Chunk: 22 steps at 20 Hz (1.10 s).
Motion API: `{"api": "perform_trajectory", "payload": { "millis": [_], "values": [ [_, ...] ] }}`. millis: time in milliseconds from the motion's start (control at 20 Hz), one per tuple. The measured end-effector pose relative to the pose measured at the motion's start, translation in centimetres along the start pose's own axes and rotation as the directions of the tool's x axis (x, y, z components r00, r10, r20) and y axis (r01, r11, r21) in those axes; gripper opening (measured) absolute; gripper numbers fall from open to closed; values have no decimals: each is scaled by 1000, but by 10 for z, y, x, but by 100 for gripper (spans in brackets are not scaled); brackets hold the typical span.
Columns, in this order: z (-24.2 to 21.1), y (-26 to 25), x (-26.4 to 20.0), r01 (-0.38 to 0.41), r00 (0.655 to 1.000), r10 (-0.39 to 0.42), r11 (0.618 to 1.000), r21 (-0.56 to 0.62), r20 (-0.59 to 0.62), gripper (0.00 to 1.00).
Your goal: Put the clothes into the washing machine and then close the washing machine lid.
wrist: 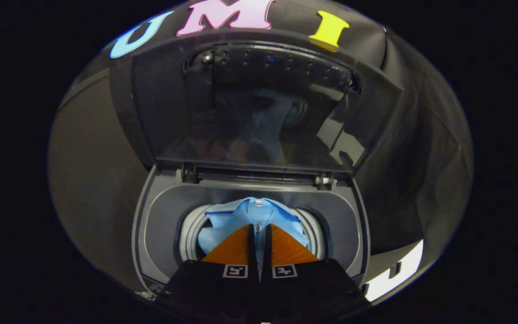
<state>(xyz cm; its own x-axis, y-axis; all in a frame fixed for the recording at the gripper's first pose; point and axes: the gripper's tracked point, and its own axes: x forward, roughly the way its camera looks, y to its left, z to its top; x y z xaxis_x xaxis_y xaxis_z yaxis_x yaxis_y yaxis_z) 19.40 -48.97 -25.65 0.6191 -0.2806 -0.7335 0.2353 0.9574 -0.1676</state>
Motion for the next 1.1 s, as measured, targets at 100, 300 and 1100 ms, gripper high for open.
{"api": "perform_trajectory", "payload": {
  "millis": [100,300,1100],
  "values": [
    [-8,2,8,-6,1000,7,1000,7,-26,5],
    [-28,3,24,-15,995,18,999,29,-94,5],
    [-55,4,46,-43,976,49,998,35,-213,98]
  ]
}}
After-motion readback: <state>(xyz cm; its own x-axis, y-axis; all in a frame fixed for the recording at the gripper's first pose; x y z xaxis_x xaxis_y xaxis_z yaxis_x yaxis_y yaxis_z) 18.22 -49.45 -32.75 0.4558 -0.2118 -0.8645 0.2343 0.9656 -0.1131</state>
